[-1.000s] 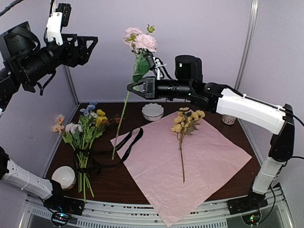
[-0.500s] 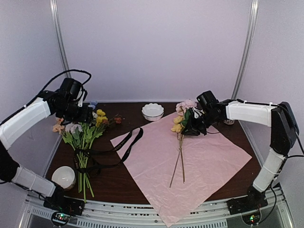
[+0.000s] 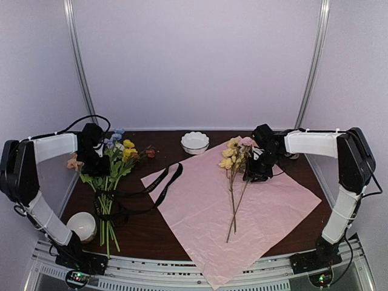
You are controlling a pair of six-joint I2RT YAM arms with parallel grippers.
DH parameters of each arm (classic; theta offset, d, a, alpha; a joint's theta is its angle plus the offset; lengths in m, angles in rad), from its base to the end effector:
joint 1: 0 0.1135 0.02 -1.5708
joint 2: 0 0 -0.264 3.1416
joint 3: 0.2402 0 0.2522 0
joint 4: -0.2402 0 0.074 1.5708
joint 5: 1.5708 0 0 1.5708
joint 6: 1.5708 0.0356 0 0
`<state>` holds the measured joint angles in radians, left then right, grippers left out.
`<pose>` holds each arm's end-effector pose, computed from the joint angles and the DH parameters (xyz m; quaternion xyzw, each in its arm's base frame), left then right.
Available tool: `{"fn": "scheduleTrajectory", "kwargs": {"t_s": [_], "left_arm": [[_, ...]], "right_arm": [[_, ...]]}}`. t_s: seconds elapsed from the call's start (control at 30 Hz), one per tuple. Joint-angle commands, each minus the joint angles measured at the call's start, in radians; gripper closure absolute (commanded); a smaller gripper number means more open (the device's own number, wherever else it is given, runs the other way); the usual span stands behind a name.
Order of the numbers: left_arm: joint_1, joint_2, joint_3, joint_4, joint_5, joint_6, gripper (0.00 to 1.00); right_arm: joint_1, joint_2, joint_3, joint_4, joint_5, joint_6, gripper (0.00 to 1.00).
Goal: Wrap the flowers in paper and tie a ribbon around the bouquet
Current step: Place the fake flower on the flattened wrapping paper, then pick up the fake flower from the corner of the board.
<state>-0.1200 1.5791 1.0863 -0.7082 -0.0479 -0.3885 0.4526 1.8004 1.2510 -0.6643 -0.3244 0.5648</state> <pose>0.3040 -0.0349 0.2123 -0.1359 0.9732 -0.0234 0.1838 0.3170 0.1668 0.1929 0.0258 0.9713 0.2242 0.0757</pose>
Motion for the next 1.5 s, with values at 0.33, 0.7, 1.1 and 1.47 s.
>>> {"fn": "scheduleTrajectory", "kwargs": {"t_s": [0.33,0.7,1.1,1.47], "left_arm": [[0.053,0.185,0.037,0.111,0.022,0.007,0.73],[0.053,0.241,0.070,0.099,-0.008,0.023,0.77],[-0.045,0.074,0.119,0.020,-0.078,0.084,0.69],[-0.082,0.164,0.101,-0.002,0.037,0.089,0.66]], "right_arm": [[0.024,-0.096,0.056,-0.081,0.105,-0.042,0.63],[0.024,-0.089,0.056,-0.058,0.061,-0.043,0.64],[0.024,-0.089,0.057,-0.059,0.053,-0.042,0.64],[0.024,-0.090,0.046,-0.053,0.044,-0.041,0.65]]}}
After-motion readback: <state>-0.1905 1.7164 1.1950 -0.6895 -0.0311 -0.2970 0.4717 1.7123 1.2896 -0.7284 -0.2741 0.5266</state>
